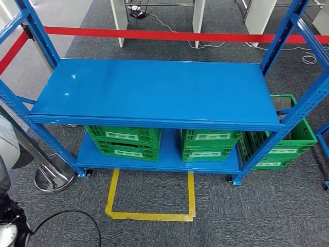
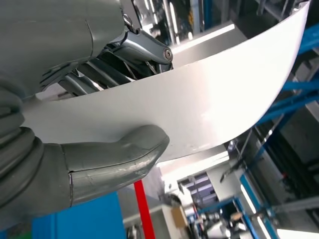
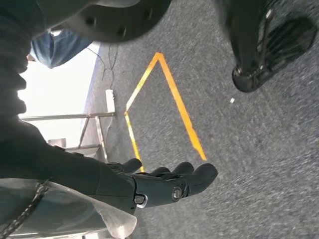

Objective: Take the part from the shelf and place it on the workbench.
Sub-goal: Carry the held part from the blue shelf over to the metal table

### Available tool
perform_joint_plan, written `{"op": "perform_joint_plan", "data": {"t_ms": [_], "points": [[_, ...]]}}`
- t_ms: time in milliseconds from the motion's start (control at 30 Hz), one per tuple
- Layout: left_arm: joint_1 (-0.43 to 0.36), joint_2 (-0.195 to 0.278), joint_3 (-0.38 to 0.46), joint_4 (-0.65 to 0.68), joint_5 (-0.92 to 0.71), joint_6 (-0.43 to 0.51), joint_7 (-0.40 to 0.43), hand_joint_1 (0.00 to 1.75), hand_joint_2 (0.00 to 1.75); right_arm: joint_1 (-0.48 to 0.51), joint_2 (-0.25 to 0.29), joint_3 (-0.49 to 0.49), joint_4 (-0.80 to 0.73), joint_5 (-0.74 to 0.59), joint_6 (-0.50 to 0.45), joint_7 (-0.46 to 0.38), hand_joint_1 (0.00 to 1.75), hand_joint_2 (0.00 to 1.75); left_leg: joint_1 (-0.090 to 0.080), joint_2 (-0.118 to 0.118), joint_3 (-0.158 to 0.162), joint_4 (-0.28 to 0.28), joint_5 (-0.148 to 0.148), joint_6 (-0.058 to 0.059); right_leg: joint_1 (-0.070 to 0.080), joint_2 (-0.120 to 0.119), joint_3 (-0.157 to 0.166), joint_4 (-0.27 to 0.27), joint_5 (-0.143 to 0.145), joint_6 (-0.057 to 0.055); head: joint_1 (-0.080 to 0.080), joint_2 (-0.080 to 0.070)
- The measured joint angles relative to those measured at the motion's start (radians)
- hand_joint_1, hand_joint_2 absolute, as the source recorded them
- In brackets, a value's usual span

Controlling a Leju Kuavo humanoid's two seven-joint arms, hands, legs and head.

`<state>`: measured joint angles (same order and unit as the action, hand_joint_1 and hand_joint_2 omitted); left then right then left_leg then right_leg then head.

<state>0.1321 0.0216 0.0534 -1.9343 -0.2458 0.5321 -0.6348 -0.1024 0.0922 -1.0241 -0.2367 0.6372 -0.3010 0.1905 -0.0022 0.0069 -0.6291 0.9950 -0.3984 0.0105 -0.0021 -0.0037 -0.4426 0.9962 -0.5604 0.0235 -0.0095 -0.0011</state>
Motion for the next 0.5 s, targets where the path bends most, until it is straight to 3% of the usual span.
{"op": "perform_joint_plan", "data": {"t_ms": [33,100,133,200,267,300,333,367,433,500], "points": [[0.002,0.003,0.001,0.0,0.01,-0.023,0.002,1.75,1.75,0.0,0.0,0.0,0.0,-0.001,0.002,-0.001,0.0,1.75,0.0,0.001,-0.002,0.0,0.008,-0.006,0.002,0.0,0.021,-0.038,-0.015,-0.004,0.0,0.0],[0.01,0.008,0.004,0.0,0.035,-0.063,-0.001,1.75,1.75,0.001,-0.001,-0.001,0.0,-0.002,0.009,-0.002,0.0,1.75,0.002,0.001,-0.006,0.0,0.017,-0.017,0.002,0.0,0.012,-0.052,-0.01,-0.017,0.0,0.0],[0.015,0.011,0.008,0.0,0.047,-0.079,-0.004,1.75,1.75,0.001,0.0,-0.002,0.0,-0.003,0.012,-0.002,0.0,1.75,0.003,0.0,-0.011,0.011,0.003,-0.023,0.0,-0.001,0.009,-0.052,-0.004,-0.025,-0.001,0.0],[0.026,0.014,0.019,0.0,0.066,-0.098,-0.009,1.75,1.75,0.003,-0.001,-0.005,0.0,-0.003,0.017,-0.002,0.0,1.75,0.007,-0.003,-0.035,0.09,-0.068,-0.035,-0.003,-0.004,0.005,-0.054,0.01,-0.04,-0.006,0.0],[0.033,0.015,0.028,0.0,0.076,-0.107,-0.01,1.75,1.75,0.005,-0.001,-0.006,0.0,-0.003,0.021,-0.002,0.0,1.75,0.012,-0.003,-0.073,0.224,-0.145,-0.043,-0.002,-0.005,-0.003,-0.049,0.019,-0.044,-0.009,0.0],[0.037,0.015,0.03,0.0,0.078,-0.109,-0.01,1.75,1.75,0.006,-0.001,-0.007,0.0,-0.003,0.023,-0.002,0.0,1.75,0.013,-0.003,-0.082,0.271,-0.159,-0.045,-0.001,-0.005,-0.009,-0.045,0.022,-0.043,-0.009,0.0],[0.04,0.015,0.032,0.0,0.078,-0.112,-0.01,1.75,1.75,0.006,-0.001,-0.008,0.0,-0.004,0.026,-0.002,0.0,1.75,0.013,-0.003,-0.076,0.283,-0.154,-0.046,-0.001,-0.005,-0.015,-0.04,0.023,-0.043,-0.009,0.0],[0.042,0.016,0.034,0.0,0.078,-0.116,-0.01,1.75,1.75,0.006,-0.001,-0.008,0.0,-0.005,0.03,-0.002,0.0,1.75,0.013,-0.003,-0.054,0.255,-0.131,-0.044,-0.001,-0.006,-0.02,-0.036,0.023,-0.042,-0.009,0.0],[0.043,0.017,0.04,0.0,0.072,-0.128,-0.009,1.75,1.75,0.006,-0.001,-0.009,0.0,-0.008,0.038,0.0,0.0,1.75,0.009,0.007,0.019,0.13,-0.076,-0.034,0.001,-0.011,-0.024,-0.031,0.022,-0.04,-0.01,0.0],[0.044,0.022,0.047,0.0,0.054,-0.145,-0.005,1.75,1.75,0.007,-0.001,-0.01,0.0,-0.009,0.041,0.0,0.0,1.75,0.0,0.022,0.065,0.04,-0.055,-0.02,0.005,-0.018,-0.028,-0.028,0.022,-0.033,-0.009,0.0]]}}
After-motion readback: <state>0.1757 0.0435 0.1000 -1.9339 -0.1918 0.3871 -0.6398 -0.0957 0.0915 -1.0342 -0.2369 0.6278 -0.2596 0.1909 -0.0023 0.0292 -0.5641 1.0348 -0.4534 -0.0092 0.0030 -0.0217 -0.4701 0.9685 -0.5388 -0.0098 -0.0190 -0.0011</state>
